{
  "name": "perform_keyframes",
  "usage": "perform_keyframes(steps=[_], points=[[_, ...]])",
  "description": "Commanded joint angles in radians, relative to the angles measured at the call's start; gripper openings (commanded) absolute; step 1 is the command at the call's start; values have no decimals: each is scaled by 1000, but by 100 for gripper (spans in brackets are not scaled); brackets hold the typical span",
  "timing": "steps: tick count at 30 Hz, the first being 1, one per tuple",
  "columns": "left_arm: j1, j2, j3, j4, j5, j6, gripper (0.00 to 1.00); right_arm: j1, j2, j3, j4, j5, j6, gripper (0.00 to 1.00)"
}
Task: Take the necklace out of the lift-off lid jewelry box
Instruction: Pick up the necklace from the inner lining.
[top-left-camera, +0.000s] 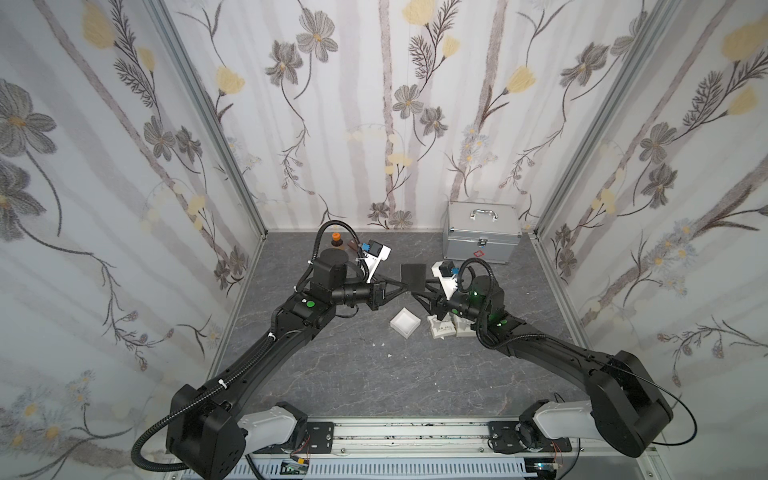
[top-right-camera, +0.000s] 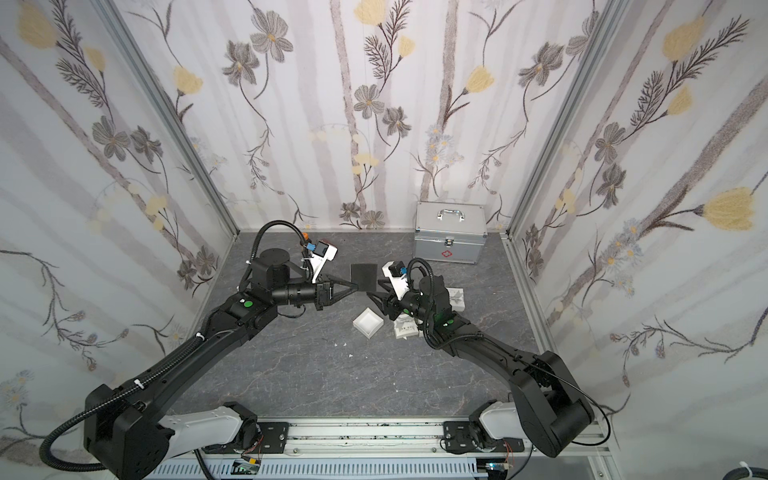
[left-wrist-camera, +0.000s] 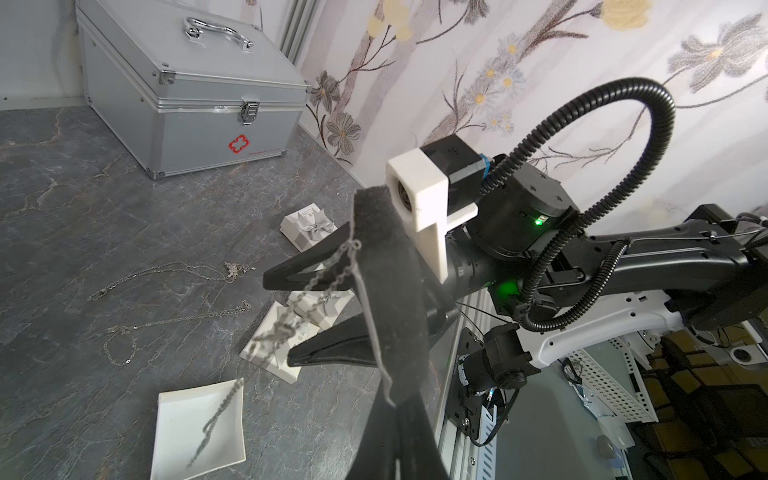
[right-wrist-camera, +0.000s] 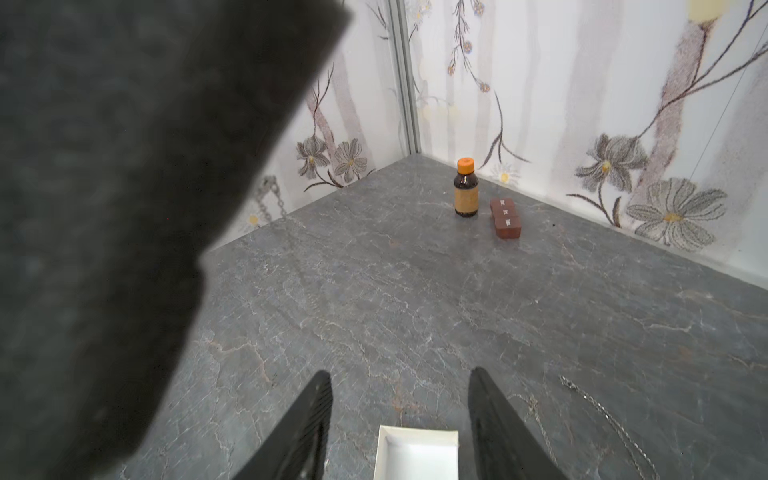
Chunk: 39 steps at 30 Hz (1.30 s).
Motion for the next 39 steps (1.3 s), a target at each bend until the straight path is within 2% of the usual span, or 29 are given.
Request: perform_keyframes(steps=[1, 6, 19, 27, 39], points=[[2, -11, 12, 56, 26, -28, 0, 16, 27, 27, 109, 6, -11, 51], [6, -12, 18, 55, 27, -31, 0, 32, 45, 75, 119, -33, -17, 51], [15, -7, 22, 90, 41, -56, 0, 37, -6, 43, 111, -76, -9, 49], [17, -3, 29, 143, 78, -96, 0, 58, 47, 54, 196, -84, 18, 49], [16, 1, 27, 194, 107, -141, 0, 74, 121, 76, 282, -109, 55, 42]])
